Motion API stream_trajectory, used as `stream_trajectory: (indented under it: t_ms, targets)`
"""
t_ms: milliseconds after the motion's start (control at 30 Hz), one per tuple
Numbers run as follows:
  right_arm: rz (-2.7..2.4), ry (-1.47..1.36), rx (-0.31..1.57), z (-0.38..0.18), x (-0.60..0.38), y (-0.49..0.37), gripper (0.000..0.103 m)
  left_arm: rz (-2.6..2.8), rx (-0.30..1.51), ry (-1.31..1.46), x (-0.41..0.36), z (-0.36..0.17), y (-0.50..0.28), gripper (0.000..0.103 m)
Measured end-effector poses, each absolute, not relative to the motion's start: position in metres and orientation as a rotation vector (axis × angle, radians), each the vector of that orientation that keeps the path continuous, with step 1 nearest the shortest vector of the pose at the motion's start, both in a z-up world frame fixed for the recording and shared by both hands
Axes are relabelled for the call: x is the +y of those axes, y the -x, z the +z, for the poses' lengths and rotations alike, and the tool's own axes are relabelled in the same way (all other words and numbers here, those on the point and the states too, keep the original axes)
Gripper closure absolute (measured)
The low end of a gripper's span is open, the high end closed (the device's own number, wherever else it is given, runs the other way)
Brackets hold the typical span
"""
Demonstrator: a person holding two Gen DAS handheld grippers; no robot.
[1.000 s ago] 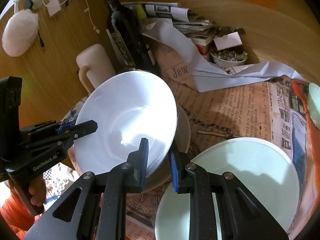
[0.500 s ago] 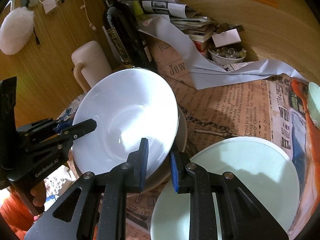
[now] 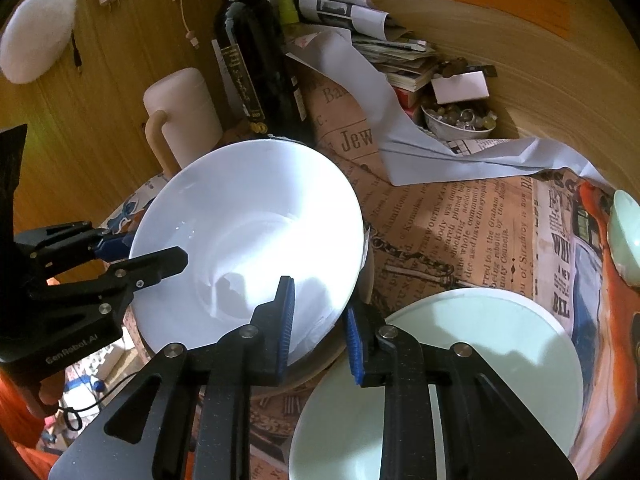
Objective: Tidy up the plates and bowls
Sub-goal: 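Lower the white bowl with both grippers toward the mauve bowl, then open both grippers to release the white bowl into the mauve bowl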
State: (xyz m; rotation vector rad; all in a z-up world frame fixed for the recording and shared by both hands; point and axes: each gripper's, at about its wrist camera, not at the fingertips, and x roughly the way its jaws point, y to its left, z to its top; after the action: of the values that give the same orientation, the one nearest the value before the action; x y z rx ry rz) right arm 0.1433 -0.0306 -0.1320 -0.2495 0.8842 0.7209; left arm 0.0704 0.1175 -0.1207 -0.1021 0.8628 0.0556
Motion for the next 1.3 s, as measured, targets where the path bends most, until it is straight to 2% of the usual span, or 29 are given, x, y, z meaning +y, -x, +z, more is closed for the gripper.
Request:
stream_trajectory:
  t_ms: [500,900,933,1200,1300]
  targets:
    - [0.743,0.271,0.897,-0.131,-0.029,-0.145,0.080,0.035,0.889,0.129,0.121,-0.118,-0.070,0.076]
    - [0.699,0.365,0.839,-0.127,-0.026,-0.138,0.080,0.097,0.848,0.084,0.122,-0.113,-0.064,0.076]
    - [0.679,0.390,0.817,-0.126,-0.025,-0.136,0.076,0.123,0.827,0.067,0.123,-0.110,-0.061,0.075]
    - [0.670,0.395,0.792,-0.122,-0.026,-0.137,0.076,0.124,0.791,0.092,0.135,-0.103,-0.054,0.073]
    - [0.664,0.361,0.794,-0.120,-0.031,-0.139,0.067,0.109,0.794,0.096,0.134,-0.105,-0.055,0.073]
